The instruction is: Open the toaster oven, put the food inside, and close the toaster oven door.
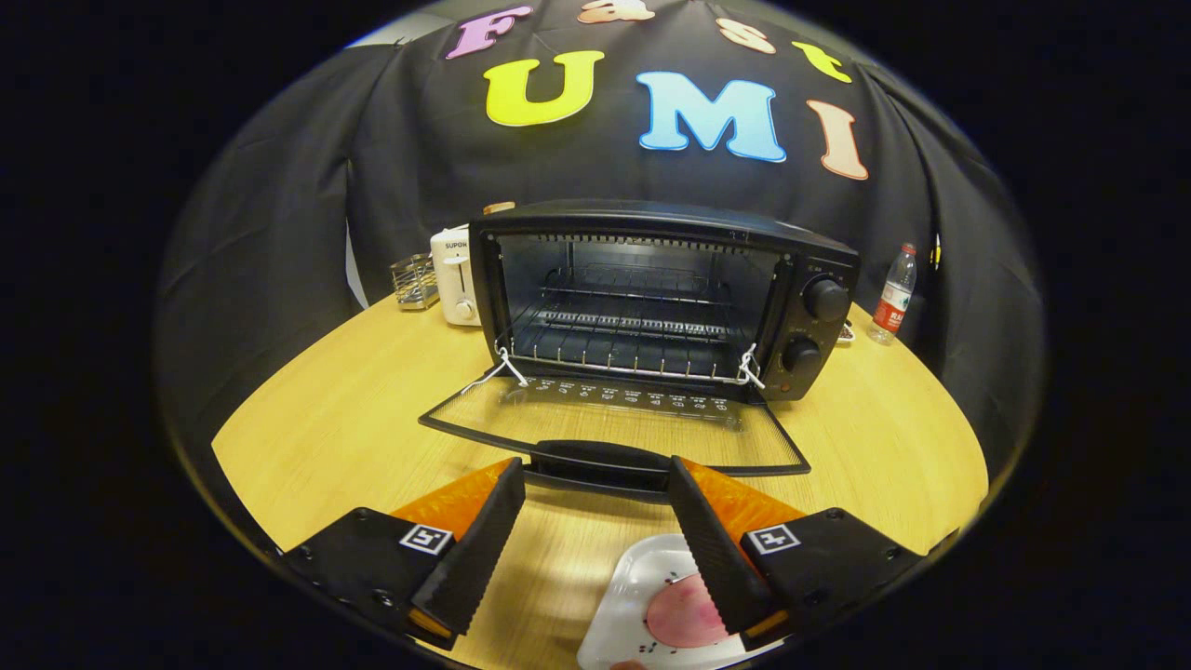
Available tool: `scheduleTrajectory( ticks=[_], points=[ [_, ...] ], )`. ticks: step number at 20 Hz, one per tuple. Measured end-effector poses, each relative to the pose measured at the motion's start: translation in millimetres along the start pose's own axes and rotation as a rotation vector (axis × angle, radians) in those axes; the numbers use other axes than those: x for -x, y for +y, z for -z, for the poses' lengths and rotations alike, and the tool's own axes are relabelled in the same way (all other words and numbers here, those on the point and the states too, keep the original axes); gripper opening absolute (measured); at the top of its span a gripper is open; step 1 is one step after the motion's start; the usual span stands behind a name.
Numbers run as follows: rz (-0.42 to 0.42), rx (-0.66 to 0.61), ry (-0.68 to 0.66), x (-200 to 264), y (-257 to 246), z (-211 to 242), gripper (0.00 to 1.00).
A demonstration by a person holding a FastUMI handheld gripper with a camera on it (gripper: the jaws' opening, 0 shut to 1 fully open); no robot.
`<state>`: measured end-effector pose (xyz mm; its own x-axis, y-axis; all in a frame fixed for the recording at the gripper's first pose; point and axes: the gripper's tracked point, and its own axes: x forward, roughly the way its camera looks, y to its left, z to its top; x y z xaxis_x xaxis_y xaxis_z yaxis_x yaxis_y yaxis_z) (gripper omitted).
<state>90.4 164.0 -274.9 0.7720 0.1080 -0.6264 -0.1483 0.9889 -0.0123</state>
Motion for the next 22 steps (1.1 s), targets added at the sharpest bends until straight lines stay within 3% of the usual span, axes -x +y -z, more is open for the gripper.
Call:
scheduleTrajectory(
  ticks=[9, 12, 22],
  points=[
    [-0.141, -0.049, -0.005, 77.0, -20.9, 1.3, 0.99],
    [-0.153, -0.084, 0.023, 100.1, -45.8, 7.9, 0.98],
    [-0.306, -0.369, 0.308, 113.7, -97.0, 40.4, 0.98]
  ],
)
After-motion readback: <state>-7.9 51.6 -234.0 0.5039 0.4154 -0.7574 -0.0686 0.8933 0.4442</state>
